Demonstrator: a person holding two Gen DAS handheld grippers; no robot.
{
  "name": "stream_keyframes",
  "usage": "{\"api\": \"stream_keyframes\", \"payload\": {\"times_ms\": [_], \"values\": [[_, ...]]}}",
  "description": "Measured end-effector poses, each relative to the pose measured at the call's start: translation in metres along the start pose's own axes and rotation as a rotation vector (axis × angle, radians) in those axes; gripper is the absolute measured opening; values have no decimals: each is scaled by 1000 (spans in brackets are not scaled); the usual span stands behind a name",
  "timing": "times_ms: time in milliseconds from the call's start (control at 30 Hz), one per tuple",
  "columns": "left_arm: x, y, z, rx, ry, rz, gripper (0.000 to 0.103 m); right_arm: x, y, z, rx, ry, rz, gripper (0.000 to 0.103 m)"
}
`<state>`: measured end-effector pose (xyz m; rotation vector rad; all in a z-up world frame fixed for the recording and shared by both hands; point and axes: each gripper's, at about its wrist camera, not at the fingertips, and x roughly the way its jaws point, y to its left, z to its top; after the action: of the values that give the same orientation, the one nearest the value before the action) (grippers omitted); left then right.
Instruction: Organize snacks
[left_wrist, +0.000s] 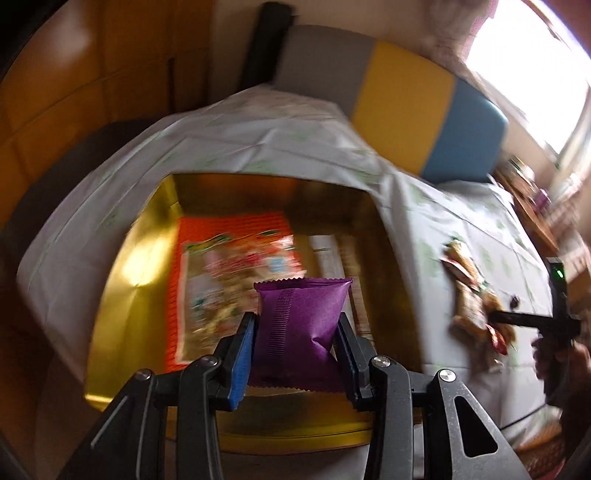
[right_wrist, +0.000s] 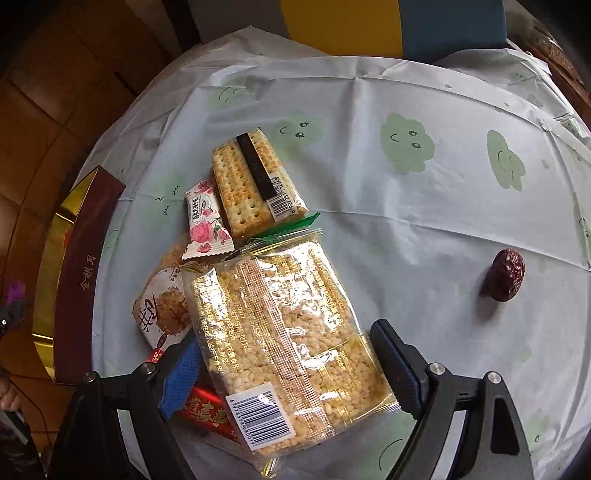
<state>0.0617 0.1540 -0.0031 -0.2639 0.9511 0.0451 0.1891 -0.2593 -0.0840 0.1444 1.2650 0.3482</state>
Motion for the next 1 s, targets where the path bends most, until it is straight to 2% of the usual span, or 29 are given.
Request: {"api": "stream_keyframes", "payload": {"times_ms": [167,333,433,533,567,600,700,1000], "values": [[7,9,7,-36,2,11,42,2,-7,4,28,-2,19,87],[22,-16,32,11,-22,11,44,-5,-2,1,-32,-20,-34,84],[39,-33,52,48,-40,13,44,-4,-2,0,-26,-20,-35,84],[55,-43,66,71,-48,41,56,-2,-1,0,-23,-16,-38,84],[59,-43,69,69,-52,71,63,-1,1,1,-20,-13,-38,84],[62,-43,68,61,-52,87,67,-1,0,1,-16,-11,-35,84],[65,-39,63,50,-31,89,66,0,0,0,-5,-8,-30,85],[52,-39,12,83,-10,92,64,0,-2,1,3,7,-24,85]]}}
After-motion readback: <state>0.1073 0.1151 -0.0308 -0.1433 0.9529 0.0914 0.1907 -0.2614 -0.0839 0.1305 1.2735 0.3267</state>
